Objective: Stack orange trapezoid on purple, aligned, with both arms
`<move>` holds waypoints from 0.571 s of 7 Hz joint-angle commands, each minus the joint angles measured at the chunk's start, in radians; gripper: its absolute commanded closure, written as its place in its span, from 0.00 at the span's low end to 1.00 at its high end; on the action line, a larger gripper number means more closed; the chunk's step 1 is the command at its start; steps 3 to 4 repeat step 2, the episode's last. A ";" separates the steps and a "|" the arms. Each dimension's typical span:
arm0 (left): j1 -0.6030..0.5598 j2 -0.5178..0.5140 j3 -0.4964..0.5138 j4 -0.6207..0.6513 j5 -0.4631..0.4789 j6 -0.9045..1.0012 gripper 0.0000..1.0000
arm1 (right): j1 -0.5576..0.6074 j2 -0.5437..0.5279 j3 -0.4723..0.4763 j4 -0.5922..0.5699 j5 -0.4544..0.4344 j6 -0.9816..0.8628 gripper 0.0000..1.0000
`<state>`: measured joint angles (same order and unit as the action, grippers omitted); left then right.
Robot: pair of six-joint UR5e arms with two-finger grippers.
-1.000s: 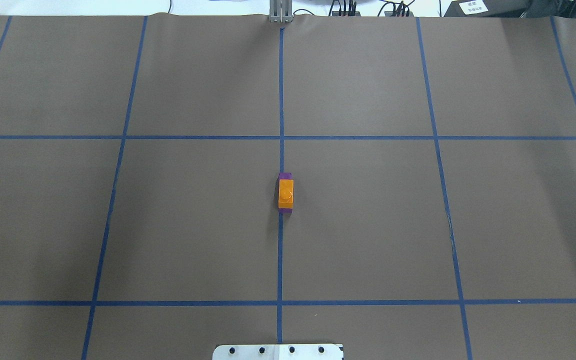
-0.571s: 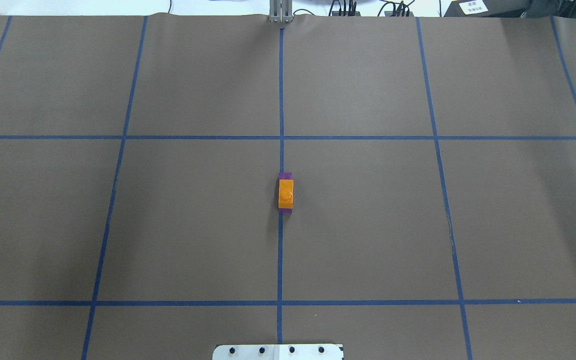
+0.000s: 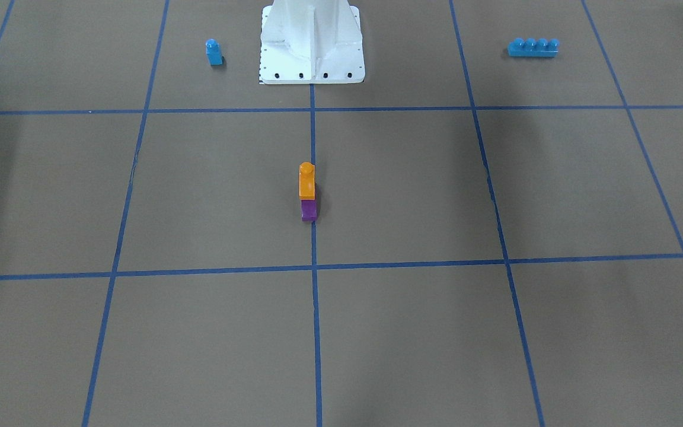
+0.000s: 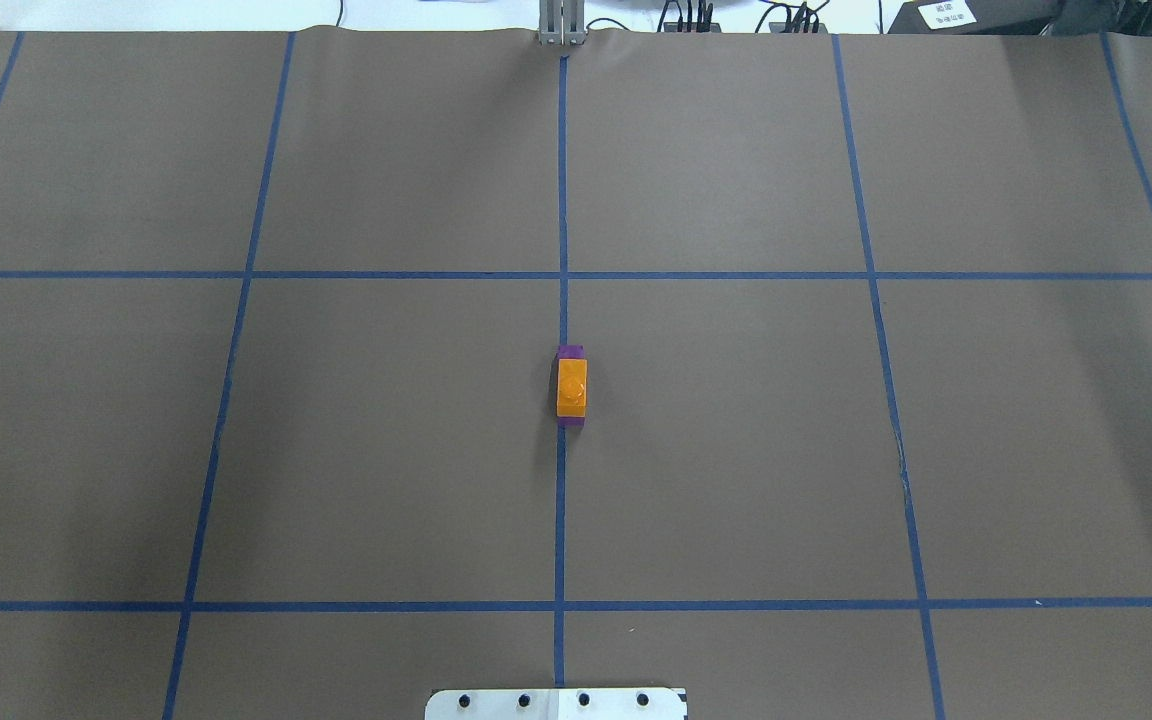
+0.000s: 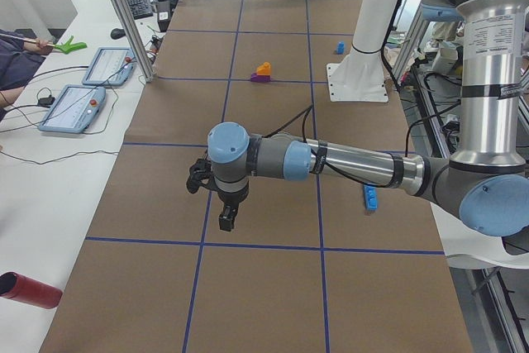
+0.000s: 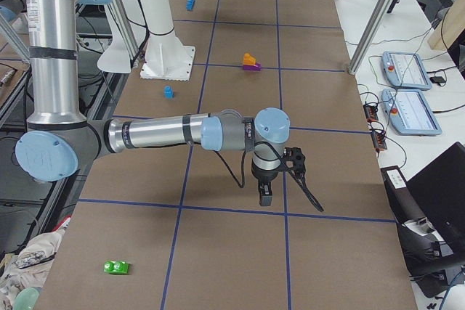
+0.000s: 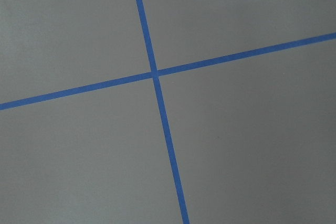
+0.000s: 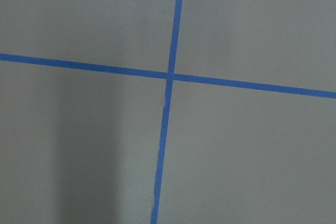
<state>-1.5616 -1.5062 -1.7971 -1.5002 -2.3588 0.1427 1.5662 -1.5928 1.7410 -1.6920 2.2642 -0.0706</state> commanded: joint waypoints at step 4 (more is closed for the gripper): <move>0.000 0.000 -0.005 0.000 0.001 0.000 0.00 | 0.000 -0.001 -0.003 0.000 0.000 0.000 0.00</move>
